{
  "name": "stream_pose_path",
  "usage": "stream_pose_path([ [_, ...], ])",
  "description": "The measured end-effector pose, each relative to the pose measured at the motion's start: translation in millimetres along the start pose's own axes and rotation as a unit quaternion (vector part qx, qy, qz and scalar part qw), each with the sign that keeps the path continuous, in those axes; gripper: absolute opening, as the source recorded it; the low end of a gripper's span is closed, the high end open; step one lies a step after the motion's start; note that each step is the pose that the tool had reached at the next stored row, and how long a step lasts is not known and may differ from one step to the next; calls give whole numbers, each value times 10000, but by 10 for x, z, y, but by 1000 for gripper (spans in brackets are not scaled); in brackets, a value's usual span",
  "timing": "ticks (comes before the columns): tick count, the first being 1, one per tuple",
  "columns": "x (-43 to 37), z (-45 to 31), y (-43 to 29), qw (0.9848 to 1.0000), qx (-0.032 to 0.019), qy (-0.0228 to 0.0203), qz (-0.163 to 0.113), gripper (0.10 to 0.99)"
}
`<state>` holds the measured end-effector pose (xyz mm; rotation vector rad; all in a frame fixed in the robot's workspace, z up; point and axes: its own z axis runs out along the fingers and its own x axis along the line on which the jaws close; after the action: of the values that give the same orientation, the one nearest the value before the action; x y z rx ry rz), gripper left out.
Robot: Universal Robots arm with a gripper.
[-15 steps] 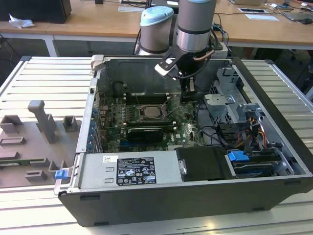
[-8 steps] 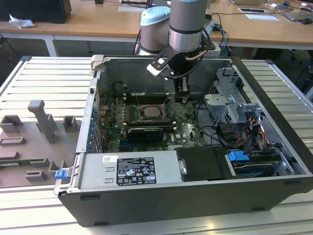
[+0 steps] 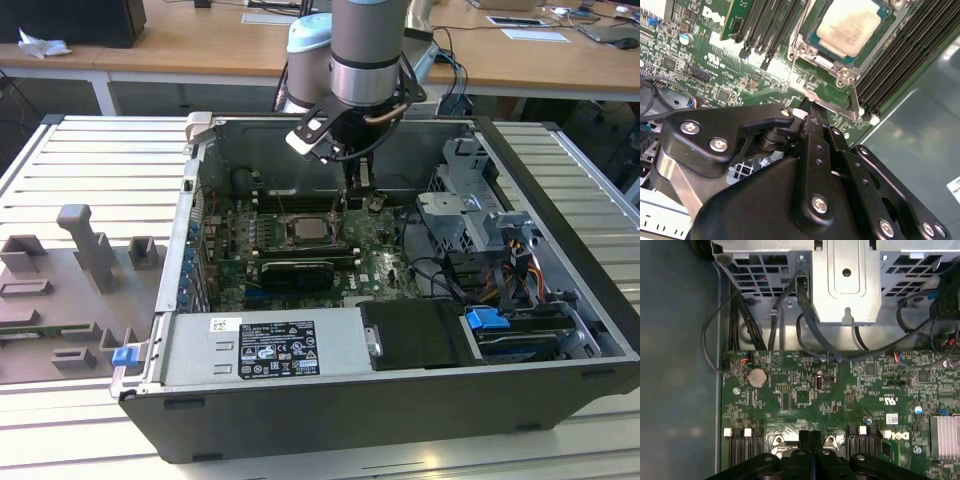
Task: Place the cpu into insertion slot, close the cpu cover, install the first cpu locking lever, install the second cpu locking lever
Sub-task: 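Close the cpu cover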
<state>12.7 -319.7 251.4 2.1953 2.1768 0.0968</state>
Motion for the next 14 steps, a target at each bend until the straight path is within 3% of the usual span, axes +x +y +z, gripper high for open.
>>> stream_pose_path([
  [11, -2, 16, -245, 10000, -3, 1, 0, 106],
  [14, -4, 65, -349, 10000, -2, 0, 0, 106],
])
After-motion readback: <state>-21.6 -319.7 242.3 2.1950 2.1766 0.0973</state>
